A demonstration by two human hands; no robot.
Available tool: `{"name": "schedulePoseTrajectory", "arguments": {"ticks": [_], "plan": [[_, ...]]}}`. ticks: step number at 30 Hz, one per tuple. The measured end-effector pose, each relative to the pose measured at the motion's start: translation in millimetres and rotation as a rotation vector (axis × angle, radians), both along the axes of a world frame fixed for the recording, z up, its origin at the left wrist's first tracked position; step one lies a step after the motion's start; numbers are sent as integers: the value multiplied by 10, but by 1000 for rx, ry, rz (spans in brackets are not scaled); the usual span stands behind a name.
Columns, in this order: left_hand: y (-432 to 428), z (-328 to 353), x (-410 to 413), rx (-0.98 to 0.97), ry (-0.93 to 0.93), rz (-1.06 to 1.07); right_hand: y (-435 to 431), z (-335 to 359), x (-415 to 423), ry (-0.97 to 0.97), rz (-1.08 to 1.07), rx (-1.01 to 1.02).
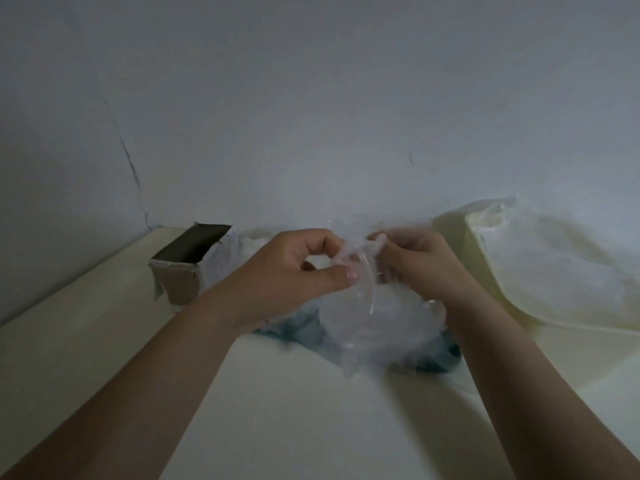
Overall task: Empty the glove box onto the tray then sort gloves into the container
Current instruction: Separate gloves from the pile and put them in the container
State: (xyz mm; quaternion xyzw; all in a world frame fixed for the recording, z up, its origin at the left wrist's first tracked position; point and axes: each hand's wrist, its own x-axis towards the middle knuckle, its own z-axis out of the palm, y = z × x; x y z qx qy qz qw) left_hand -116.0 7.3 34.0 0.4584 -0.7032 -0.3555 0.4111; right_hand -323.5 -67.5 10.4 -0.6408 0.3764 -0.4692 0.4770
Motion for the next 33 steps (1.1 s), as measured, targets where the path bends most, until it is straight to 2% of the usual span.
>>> {"name": "schedulePoseTrajectory", "arguments": {"ticks": [3, 7, 10, 14, 16, 18, 20, 23, 27, 31, 33], "plan": [[-126, -12, -93, -83, 107, 96, 18, 28, -55, -55, 75, 17], [-289, -118, -156, -158, 181, 227, 7, 37, -83, -29, 16, 78], [-386, -170, -147, -123, 259, 301, 17, 49, -55, -88, -47, 163], [-474, -224, -81, -98, 196, 413, 39, 29, 11, -30, -176, 229], [-508, -244, -41, -98, 220, 457, 33, 20, 44, -37, -203, 337], [-522, -264, -34, -75, 288, 479, 74, 82, 62, -88, -123, 437], [-517, -288, -41, -59, 317, 485, 134, 105, 94, -79, 5, 430], [-525, -351, -61, -85, 254, 483, 143, 23, 112, -51, 48, 324], [-575, -369, 124, -97, 96, 446, 86, -27, 98, -111, -83, 359], [-640, -361, 526, -151, -91, 588, 17, -45, 83, -113, -210, 417], [-630, -378, 627, -169, -248, 680, -3, -64, 93, -146, -226, 454]]}}
